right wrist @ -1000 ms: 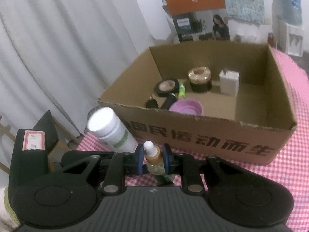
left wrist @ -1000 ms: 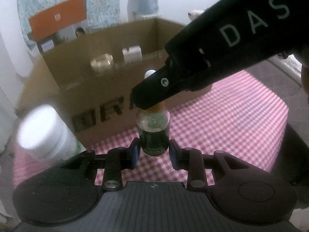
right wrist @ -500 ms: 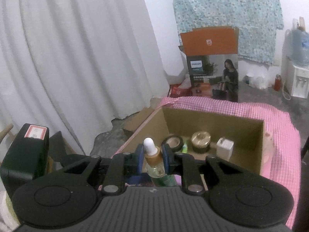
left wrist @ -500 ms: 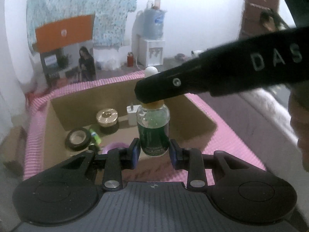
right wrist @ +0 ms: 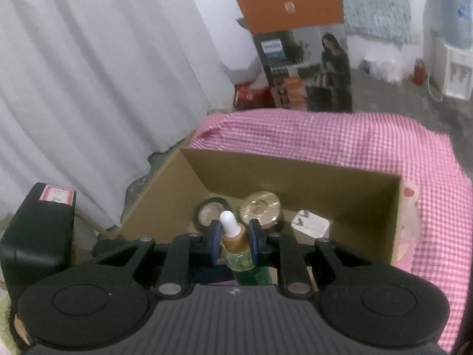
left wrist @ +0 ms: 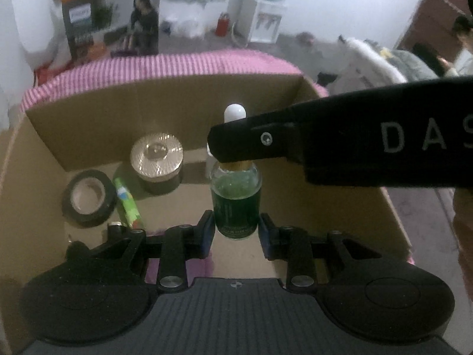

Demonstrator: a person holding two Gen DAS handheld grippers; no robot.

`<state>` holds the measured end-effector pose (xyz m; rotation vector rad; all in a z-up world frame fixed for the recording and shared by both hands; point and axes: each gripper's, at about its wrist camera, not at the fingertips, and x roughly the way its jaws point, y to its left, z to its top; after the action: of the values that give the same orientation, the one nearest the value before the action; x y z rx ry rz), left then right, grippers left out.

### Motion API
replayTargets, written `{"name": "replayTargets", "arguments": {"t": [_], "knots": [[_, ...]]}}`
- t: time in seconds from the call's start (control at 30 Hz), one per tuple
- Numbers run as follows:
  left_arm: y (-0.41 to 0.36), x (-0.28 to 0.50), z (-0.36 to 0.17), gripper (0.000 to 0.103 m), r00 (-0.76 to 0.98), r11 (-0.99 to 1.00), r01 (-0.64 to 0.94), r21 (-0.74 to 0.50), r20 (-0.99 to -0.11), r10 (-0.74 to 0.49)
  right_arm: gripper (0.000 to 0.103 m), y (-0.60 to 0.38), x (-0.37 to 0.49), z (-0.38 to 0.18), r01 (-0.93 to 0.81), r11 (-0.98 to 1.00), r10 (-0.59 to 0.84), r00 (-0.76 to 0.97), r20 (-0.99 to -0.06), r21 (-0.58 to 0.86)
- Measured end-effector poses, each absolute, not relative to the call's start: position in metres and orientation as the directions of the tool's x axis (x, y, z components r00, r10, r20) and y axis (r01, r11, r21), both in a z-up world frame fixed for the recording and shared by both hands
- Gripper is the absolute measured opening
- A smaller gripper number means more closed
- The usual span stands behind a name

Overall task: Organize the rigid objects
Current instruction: 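Lift the dropper bottle with the right gripper and lower it into the box, then open the right gripper to release the bottle and withdraw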

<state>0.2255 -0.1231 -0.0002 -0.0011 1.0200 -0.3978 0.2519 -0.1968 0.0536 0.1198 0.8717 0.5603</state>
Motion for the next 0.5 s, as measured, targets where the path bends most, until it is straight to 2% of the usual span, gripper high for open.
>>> {"name": "replayTargets", "arguments": {"t": [0.23, 0.3, 0.5], "knots": [[-0.124, 0.236, -0.005, 0.031, 0.438, 0.937, 0.298, -0.179, -0.847, -0.301, 0.02, -0.202, 0.27, 0.038, -0.406, 0.855, 0.503, 0.495, -0.709, 0.323], [-0.124, 0.237, -0.006, 0.031, 0.433, 0.936, 0.297, -0.188, -0.847, -0.308, 0.013, -0.202, 0.271, 0.035, -0.407, 0.857, 0.498, 0.494, -0.713, 0.317], [-0.127, 0.239, -0.01, 0.034, 0.434, 0.938, 0.299, -0.176, -0.85, -0.298, 0.012, -0.203, 0.271, 0.034, -0.413, 0.855, 0.501, 0.495, -0.71, 0.315]]}}
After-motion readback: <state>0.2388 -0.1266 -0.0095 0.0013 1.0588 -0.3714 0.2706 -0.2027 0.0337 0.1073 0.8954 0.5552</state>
